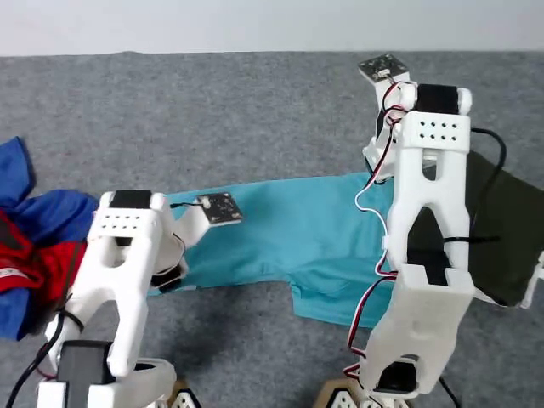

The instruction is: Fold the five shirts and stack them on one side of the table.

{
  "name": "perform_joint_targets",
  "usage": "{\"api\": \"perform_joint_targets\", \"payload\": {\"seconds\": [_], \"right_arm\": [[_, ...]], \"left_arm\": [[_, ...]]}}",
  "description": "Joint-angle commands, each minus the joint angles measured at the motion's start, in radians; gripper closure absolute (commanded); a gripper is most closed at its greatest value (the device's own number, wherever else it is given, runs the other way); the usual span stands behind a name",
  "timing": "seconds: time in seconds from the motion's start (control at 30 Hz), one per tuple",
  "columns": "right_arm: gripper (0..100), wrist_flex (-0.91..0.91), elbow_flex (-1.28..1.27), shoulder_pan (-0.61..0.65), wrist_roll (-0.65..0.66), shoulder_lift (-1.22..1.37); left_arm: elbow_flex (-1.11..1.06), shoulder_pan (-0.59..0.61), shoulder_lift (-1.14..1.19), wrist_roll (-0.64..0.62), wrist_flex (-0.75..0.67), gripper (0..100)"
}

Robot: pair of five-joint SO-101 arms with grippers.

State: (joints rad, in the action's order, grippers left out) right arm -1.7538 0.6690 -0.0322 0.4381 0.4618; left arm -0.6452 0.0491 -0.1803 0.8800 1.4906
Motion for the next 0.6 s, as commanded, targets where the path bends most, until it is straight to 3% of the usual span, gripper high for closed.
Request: {"api": "perform_joint_targets", "payload": {"seconds": [0.0, 0.13, 0.3, 0.47, 0.57], "right_arm": [[87.0, -0.044, 0.005, -0.013, -0.012, -0.076], [87.0, -0.044, 0.005, -0.012, -0.011, -0.076], [87.1, -0.044, -0.012, -0.007, -0.009, -0.065], [89.7, -0.042, -0.176, 0.068, -0.008, -0.065], [94.0, -0.041, -0.288, 0.105, -0.008, -0.065]], "left_arm": [[-0.004, 0.068, -0.034, 0.008, -0.094, 89], [0.001, 0.114, -0.034, 0.012, -0.144, 88], [0.001, 0.08, -0.035, 0.011, -0.141, 89], [-0.041, 0.0, 0.006, 0.008, -0.176, 96], [-0.067, 0.02, 0.104, 0.008, -0.253, 98]]}}
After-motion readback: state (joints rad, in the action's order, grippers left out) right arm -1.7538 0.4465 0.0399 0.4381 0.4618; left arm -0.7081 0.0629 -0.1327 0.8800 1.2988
